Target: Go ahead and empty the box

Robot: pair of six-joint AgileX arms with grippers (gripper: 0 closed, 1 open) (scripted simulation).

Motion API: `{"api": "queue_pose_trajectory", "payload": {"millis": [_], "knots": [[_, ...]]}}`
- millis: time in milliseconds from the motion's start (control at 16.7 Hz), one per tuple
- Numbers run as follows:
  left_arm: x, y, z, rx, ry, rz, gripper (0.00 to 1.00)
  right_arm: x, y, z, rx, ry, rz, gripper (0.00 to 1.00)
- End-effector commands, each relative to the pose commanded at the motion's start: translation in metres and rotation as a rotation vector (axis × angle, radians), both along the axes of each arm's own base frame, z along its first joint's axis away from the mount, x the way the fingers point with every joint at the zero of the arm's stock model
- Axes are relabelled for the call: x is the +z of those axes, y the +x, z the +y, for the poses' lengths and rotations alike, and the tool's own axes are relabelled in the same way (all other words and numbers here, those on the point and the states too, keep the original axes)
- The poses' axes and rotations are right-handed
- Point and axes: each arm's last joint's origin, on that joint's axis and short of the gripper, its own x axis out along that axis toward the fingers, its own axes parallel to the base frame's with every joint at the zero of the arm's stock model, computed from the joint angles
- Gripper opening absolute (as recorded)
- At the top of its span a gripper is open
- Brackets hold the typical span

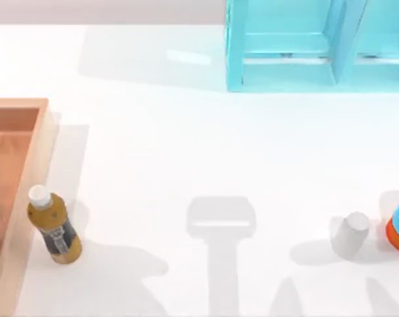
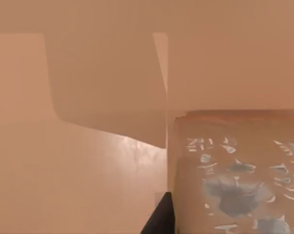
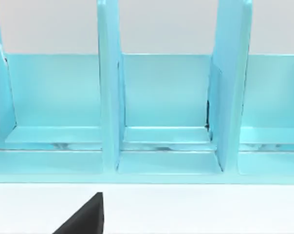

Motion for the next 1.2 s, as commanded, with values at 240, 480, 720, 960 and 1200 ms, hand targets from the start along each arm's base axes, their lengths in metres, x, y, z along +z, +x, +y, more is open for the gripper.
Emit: {"api": "queue_pose_trajectory", "payload": {"millis": [240, 480, 720, 960, 1200], "knots": [[0.036, 0.009, 0.003, 0.001, 0.002, 0.002, 0.00, 0.000, 0.000, 0.000, 0.000, 0.000, 0.000, 1.00], [0.094, 0.005, 0.002, -0.002, -0.005, 0.020, 0.00, 0.000, 0.000, 0.000, 0.000, 0.000, 0.000, 1.00], [0.126, -0.001, -0.001, -0.002, 0.000, -0.001, 0.00, 0.000, 0.000, 0.000, 0.000, 0.000, 0.000, 1.00], [0.125, -0.001, 0.000, 0.000, 0.000, 0.003, 0.00, 0.000, 0.000, 0.000, 0.000, 0.000, 0.000, 1.00], [0.123, 0.014, -0.012, -0.038, 0.013, -0.004, 0.00, 0.000, 0.000, 0.000, 0.000, 0.000, 0.000, 1.00]]}}
